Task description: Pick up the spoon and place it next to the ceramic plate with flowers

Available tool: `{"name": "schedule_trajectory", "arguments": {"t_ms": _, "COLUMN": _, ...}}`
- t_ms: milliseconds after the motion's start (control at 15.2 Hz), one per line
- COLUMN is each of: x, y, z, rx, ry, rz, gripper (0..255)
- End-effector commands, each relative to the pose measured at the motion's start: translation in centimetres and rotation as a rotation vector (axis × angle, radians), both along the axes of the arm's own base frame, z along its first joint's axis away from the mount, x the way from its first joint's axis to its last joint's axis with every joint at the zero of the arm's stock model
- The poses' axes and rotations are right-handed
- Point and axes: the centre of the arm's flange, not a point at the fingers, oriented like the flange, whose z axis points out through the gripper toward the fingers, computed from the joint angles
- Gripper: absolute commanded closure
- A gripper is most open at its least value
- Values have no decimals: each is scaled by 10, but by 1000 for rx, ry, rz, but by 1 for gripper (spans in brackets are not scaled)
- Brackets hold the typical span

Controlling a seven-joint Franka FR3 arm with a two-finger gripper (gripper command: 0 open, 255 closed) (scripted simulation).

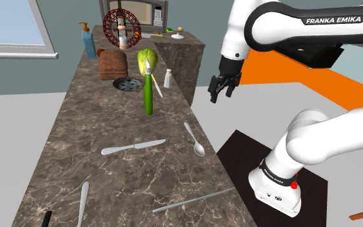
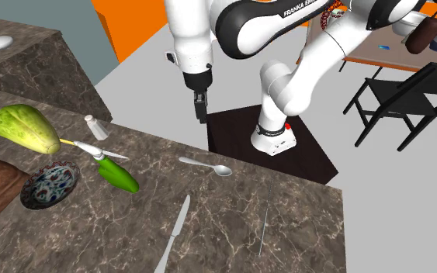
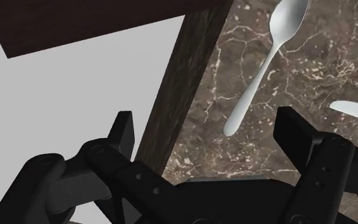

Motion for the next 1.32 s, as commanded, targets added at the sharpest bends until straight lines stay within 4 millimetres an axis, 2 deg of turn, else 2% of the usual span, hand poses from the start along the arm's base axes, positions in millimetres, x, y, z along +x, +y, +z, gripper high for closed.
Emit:
{"name": "schedule_trajectory", "arguments": {"t_ms": 0, "x": 6, "y": 10, "z": -20, "rx": 28, "ry": 4, "rz": -66, "gripper": 0}}
{"name": "schedule_trajectory", "arguments": {"t_ms": 594, "x": 36, "y": 52, "z": -118, "rx": 144, "ry": 29, "rz": -341, "gripper": 0}}
{"name": "schedule_trajectory", "arguments": {"t_ms": 1122, "x": 36, "y": 62, "z": -160, "rx": 150, "ry": 30, "rz": -357, "gripper": 0}}
{"name": "schedule_trajectory", "arguments": {"t_ms": 1254, "x": 36, "y": 63, "z": -163, "rx": 150, "ry": 30, "rz": -357, "gripper": 0}}
